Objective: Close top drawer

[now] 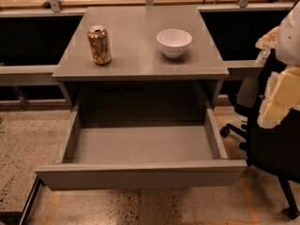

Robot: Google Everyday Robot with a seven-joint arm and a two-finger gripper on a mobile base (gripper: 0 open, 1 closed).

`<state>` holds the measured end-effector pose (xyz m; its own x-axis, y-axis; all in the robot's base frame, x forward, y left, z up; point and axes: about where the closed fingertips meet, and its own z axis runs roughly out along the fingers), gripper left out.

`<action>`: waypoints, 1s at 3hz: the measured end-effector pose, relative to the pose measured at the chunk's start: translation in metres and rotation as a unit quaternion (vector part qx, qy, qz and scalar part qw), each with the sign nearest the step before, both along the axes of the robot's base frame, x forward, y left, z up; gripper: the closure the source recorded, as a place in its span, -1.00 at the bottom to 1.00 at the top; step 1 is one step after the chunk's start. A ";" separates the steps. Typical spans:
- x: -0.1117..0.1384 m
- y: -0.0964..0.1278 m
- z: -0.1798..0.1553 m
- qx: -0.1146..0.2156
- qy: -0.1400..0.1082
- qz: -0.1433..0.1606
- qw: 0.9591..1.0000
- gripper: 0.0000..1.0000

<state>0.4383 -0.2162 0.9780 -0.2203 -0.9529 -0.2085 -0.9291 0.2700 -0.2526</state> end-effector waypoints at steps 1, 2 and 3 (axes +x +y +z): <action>0.000 0.000 0.000 0.000 0.000 0.000 1.000 -1.00; 0.000 0.001 0.002 0.000 -0.005 0.000 1.000 -0.66; 0.002 0.002 -0.018 0.014 0.014 0.009 1.000 -0.19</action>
Offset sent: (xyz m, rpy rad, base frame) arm 0.0000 0.0000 0.0000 0.0000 0.0000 0.0000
